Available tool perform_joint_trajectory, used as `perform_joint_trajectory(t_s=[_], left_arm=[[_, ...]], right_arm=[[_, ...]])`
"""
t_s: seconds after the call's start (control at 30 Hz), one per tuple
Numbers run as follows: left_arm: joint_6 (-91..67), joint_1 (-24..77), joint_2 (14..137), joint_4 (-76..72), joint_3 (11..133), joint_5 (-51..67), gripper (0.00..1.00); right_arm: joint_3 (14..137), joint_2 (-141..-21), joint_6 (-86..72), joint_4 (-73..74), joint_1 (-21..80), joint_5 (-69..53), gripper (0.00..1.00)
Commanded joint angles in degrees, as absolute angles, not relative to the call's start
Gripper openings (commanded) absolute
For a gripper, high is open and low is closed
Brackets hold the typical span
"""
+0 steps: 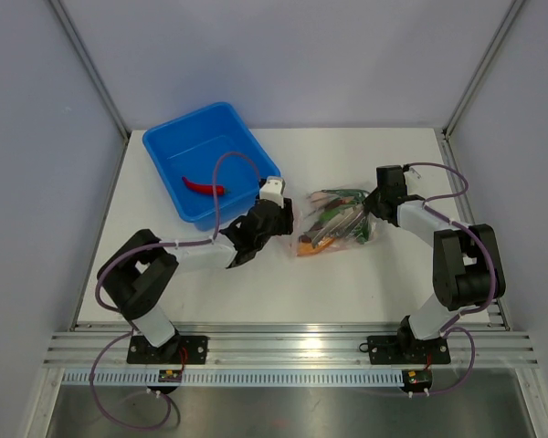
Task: Open the zip-top bag and remove the fake food
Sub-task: Pick up the fake fish from the zipper food storage bag.
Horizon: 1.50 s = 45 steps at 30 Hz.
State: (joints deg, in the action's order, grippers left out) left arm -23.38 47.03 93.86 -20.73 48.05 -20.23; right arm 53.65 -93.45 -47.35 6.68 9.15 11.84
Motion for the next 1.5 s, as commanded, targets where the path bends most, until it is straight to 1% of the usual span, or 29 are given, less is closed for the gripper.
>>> perform_joint_trajectory(t_s=[0.0,0.17,0.33,0.43,0.53,0.63,0.8,0.97,1.3,1.47], left_arm=[[-22.8,47.0,96.8,-25.8,51.9,-15.4,0.5],[-27.9,46.9,100.1,-28.1,52.0,-10.8,0.49],[-33.5,45.6,101.2,-29.1,50.7,-7.9,0.47],[-37.1,43.2,100.9,-35.6,46.2,-2.8,0.45],[-38.4,42.0,101.3,-37.1,45.0,1.7,0.45],[-38.2,42.0,101.9,-37.1,45.2,5.0,0.46],[-38.5,41.9,102.4,-39.4,44.4,10.0,0.5],[-39.1,41.9,105.3,-39.5,46.6,15.1,0.5],[-42.5,41.9,107.0,-42.5,45.3,15.2,0.5],[-43.4,42.0,108.9,-44.4,46.6,18.0,0.45]], right_arm=[[53.2,-92.3,-46.8,7.6,9.1,9.8,0.0],[52.9,-91.9,-46.7,7.3,9.1,9.4,0.0],[52.8,-92.1,-46.8,7.0,9.1,8.8,0.0],[52.8,-92.1,-46.8,6.9,9.1,8.8,0.0],[52.8,-92.1,-46.8,7.0,9.0,8.8,0.0],[52.9,-92.1,-46.8,7.2,9.1,8.7,0.0],[52.9,-92.3,-46.7,6.9,9.1,8.7,0.0],[52.9,-92.4,-46.7,7.1,9.1,8.7,0.0],[52.9,-92.3,-46.8,7.0,9.0,8.4,0.0],[52.9,-92.3,-46.7,6.9,9.1,8.5,0.0]])
